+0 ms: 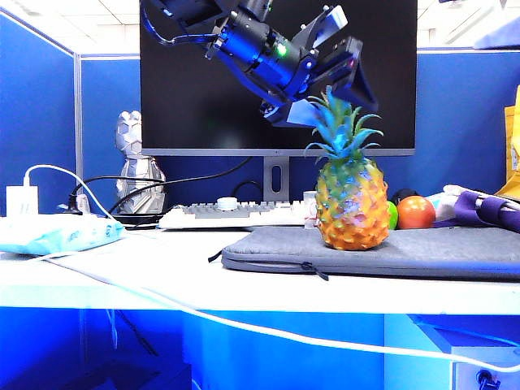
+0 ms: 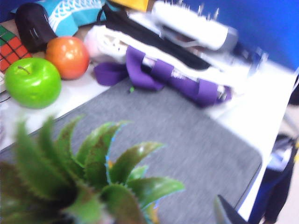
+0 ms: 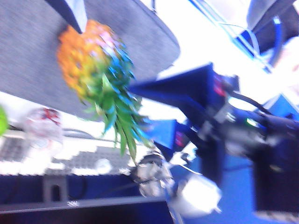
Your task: Pick up the pineapple and place it above the gray bag.
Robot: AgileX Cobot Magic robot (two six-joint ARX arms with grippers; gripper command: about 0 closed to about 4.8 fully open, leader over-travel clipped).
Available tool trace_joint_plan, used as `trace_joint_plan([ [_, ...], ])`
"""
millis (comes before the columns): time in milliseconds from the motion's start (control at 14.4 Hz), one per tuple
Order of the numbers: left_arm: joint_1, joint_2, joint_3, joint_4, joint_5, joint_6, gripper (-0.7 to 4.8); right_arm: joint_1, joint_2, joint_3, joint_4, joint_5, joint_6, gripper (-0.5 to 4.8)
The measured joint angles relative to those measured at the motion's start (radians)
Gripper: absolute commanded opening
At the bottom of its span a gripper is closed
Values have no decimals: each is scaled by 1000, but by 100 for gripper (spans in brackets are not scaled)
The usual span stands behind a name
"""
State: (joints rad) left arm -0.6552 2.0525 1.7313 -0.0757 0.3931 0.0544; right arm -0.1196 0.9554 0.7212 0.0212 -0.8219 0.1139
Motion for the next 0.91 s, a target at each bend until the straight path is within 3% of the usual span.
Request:
trace_joint_plan([
  [279, -8, 2, 0, 123, 7, -87, 479, 0, 0, 0, -11, 13, -11, 479],
  [905, -14, -10, -1, 93, 10, -69, 479, 0, 1, 0, -11, 13, -12, 479],
])
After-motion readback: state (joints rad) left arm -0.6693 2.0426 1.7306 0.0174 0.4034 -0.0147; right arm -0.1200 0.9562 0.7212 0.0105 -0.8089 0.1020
